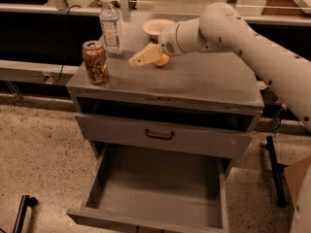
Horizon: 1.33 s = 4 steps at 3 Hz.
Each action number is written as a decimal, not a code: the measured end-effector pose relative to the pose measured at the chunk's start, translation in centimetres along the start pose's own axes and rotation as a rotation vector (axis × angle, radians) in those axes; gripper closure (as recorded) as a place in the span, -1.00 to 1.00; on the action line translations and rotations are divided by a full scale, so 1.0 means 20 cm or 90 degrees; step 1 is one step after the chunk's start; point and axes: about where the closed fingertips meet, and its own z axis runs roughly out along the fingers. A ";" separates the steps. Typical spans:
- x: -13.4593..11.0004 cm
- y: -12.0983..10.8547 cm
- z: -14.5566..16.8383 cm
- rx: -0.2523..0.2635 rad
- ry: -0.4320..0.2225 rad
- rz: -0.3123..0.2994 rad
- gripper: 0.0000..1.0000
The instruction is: Place orange into middle drawer
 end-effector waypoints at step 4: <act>0.26 -0.15 0.03 0.044 0.043 0.071 -1.00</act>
Offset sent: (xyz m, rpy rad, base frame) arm 0.0246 -0.0738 -0.0346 0.0407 0.0511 -0.2164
